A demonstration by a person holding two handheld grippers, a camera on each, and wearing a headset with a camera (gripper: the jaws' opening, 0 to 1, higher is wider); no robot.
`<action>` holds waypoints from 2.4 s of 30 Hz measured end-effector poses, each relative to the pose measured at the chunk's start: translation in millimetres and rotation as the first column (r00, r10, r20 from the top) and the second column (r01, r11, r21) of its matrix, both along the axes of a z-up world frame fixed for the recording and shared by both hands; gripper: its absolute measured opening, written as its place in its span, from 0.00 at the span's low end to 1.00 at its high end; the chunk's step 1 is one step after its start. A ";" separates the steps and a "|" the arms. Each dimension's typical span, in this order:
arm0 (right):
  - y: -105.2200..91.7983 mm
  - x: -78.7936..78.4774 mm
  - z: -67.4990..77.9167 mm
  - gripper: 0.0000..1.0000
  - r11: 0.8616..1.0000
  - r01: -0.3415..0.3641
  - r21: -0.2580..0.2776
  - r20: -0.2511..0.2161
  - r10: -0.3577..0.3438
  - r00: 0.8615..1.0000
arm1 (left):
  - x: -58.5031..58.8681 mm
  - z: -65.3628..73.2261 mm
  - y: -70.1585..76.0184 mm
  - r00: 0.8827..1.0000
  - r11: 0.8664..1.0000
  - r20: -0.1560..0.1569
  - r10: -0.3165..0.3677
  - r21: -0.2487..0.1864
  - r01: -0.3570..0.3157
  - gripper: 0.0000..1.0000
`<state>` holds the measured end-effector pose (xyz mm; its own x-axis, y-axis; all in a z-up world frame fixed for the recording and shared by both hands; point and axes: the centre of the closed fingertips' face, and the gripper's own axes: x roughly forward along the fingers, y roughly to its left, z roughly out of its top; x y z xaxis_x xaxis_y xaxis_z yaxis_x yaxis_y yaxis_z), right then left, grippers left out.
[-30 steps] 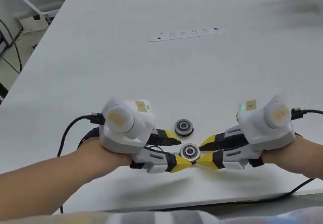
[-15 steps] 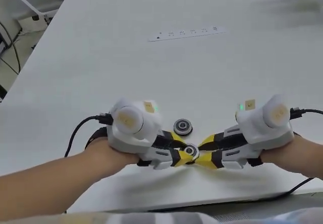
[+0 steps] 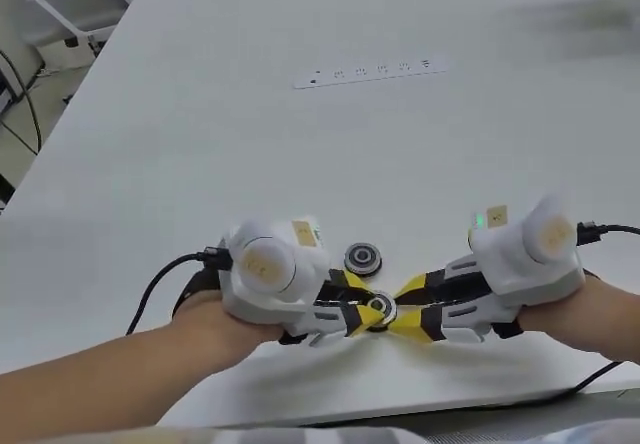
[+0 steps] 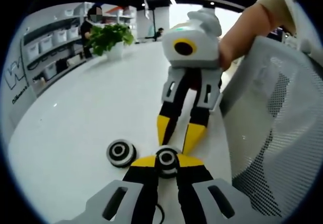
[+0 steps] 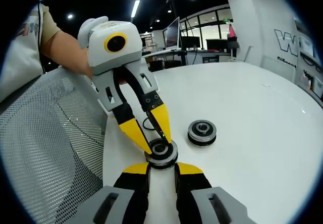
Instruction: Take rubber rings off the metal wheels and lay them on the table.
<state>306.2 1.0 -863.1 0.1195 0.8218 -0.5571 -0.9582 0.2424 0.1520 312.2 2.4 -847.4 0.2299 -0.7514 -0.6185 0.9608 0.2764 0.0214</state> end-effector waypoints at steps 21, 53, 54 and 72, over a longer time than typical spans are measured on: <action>10.8 2.7 2.5 0.26 1.000 -0.020 0.006 0.057 0.019 0.998 | 0.0 0.1 0.7 1.000 1.000 0.006 0.023 -0.013 -0.023 0.13; -6.0 3.9 -3.4 0.00 0.985 0.169 0.021 -0.223 -0.161 0.962 | 0.5 -0.3 1.0 0.999 0.999 0.016 0.036 -0.001 -0.036 0.13; -6.0 4.0 -3.4 0.00 0.984 0.174 0.025 -0.230 -0.164 0.959 | 0.4 -0.4 1.0 0.999 0.999 0.018 0.035 0.002 -0.035 0.13; -4.0 17.0 19.2 0.00 0.924 0.340 0.175 -0.399 -0.249 0.882 | -1.0 -1.8 2.7 0.999 0.999 0.028 0.037 0.035 -0.038 0.12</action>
<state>323.1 -3.0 -843.9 0.2033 0.8913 -0.4053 -0.7136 0.4183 0.5620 311.3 5.1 -849.2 0.2754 -0.7194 -0.6376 0.9485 0.3113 0.0584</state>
